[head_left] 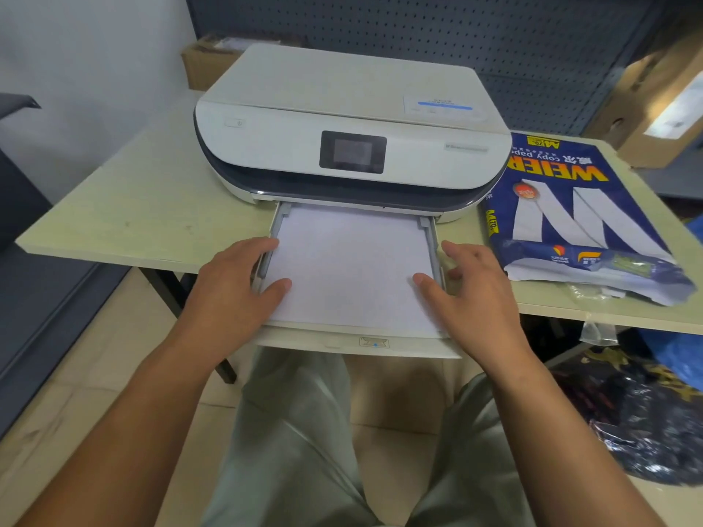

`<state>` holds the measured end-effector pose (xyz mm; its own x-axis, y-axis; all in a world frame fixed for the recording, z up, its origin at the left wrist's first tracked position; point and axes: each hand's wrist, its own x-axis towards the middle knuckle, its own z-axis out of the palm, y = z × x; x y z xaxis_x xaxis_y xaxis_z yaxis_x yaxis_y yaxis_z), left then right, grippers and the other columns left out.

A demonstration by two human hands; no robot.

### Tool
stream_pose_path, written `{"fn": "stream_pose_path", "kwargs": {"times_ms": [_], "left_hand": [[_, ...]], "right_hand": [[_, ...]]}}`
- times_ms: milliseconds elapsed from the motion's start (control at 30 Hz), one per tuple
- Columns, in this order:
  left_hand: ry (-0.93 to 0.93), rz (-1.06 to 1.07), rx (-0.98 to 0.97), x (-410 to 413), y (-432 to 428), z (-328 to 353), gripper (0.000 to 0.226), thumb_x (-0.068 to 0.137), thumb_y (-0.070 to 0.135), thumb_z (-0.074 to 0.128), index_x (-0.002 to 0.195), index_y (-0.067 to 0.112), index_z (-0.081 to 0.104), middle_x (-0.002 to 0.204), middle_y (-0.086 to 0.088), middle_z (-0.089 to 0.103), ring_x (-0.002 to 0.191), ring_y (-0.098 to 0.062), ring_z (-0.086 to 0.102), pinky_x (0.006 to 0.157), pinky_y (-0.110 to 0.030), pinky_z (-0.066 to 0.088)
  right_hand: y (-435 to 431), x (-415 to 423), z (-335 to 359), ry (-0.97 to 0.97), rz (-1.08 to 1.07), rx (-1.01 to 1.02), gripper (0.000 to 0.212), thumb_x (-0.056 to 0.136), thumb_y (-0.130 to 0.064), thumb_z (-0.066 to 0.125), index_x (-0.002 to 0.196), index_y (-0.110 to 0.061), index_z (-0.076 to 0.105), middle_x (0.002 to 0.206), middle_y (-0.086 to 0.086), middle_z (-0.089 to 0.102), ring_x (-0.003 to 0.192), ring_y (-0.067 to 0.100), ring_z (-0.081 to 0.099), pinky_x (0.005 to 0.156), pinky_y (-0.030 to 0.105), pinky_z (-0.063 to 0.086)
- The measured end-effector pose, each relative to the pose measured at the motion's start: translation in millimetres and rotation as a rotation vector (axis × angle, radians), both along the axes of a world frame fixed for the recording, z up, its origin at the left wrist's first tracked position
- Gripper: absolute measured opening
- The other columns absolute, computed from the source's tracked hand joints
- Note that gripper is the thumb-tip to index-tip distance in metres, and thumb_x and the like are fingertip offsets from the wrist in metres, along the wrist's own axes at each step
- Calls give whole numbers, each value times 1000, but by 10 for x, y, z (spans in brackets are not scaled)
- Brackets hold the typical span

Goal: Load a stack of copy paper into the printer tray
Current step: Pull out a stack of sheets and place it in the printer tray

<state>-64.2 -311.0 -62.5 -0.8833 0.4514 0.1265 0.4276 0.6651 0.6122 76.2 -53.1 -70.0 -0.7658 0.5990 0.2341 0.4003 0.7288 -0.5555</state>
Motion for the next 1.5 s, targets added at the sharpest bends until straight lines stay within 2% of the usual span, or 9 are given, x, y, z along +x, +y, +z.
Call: {"fn": "stream_pose_path", "kwargs": {"times_ms": [200,467,733,967,1100,1167,1233,1367,1500], "left_hand": [[-52,13,34,-20,-22,4,62,89,34,70,145,31,43,136,4,57,112,-13,50,94,-30,42],[-71,20,51,-31,-51,-19,50,95,32,62,143,35,46,127,6,58,103,-19,59,85,-30,43],[-57,18,47,-52,-59,-43,48,95,30,62,141,36,51,138,5,59,112,-19,58,94,-33,46],[-54,-8,52,-100,-91,-93,46,97,21,56,140,39,50,145,7,54,125,-17,51,97,-28,39],[-57,-18,38,-113,-92,-98,48,98,21,55,140,43,49,144,7,53,120,-13,49,95,-27,39],[-59,-16,38,-110,-90,-96,49,98,20,55,141,43,48,145,6,53,122,-16,51,96,-28,40],[-69,-7,36,-105,-84,-94,49,98,21,55,141,43,47,141,4,54,112,-20,56,91,-29,42],[-90,12,45,-104,-69,-76,53,97,21,57,143,42,45,136,2,57,90,-15,59,85,-30,41],[-101,23,65,-99,-71,-64,53,96,21,58,144,42,45,136,4,57,88,-9,58,85,-30,42]], "right_hand": [[-13,3,-38,13,-14,21,55,87,-53,65,133,-24,61,132,-6,53,109,16,61,90,37,54],[-15,2,-51,25,-17,23,49,87,-52,66,128,-26,64,130,-7,53,109,16,61,90,36,54],[-9,10,-54,32,-8,22,46,88,-48,65,129,-28,64,130,-6,54,108,17,61,89,35,53],[0,8,-58,39,2,9,44,89,-44,66,130,-28,64,131,-5,54,107,18,62,91,38,53],[27,13,-57,33,16,-4,42,91,-39,65,131,-27,64,132,-5,53,107,18,62,93,38,53],[31,13,-57,32,21,-9,41,92,-37,65,131,-26,64,133,-4,52,106,18,62,94,38,53],[30,10,-58,32,21,-14,41,92,-37,65,132,-26,64,133,-4,52,107,18,62,95,38,53],[25,12,-57,30,16,-14,41,93,-37,65,133,-26,64,135,-4,52,110,18,61,95,38,54],[12,22,-50,26,17,-7,42,93,-37,64,134,-26,63,135,-5,52,111,18,60,95,38,54]]}}
